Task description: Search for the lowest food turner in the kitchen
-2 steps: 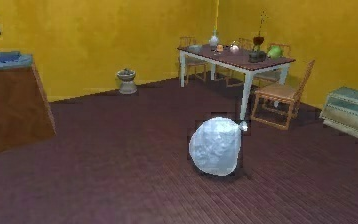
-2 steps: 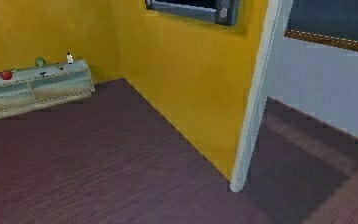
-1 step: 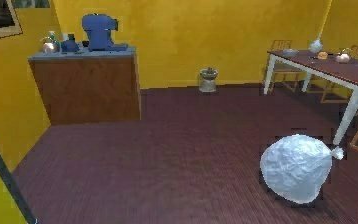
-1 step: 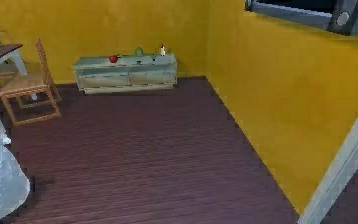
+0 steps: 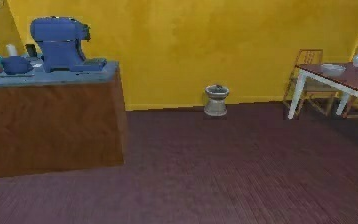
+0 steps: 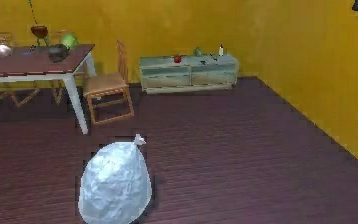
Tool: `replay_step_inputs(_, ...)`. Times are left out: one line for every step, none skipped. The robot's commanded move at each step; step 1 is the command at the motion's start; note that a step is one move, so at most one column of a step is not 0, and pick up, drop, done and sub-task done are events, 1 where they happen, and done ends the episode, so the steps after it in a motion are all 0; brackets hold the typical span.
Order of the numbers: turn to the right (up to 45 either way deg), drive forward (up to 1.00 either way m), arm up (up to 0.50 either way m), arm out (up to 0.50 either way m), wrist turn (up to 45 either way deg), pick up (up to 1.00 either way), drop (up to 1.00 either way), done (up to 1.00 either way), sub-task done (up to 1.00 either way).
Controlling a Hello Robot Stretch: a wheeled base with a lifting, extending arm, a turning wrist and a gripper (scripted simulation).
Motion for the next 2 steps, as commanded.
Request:
replay_step_inputs(-39.0, 0.00, 0.00, 0.00, 0.0, 0.00, 0.00, 0.00, 0.00)
replay_step_inputs(0.0, 1.00, 0.00, 0.00, 0.0, 0.00, 0.00, 0.00, 0.00)
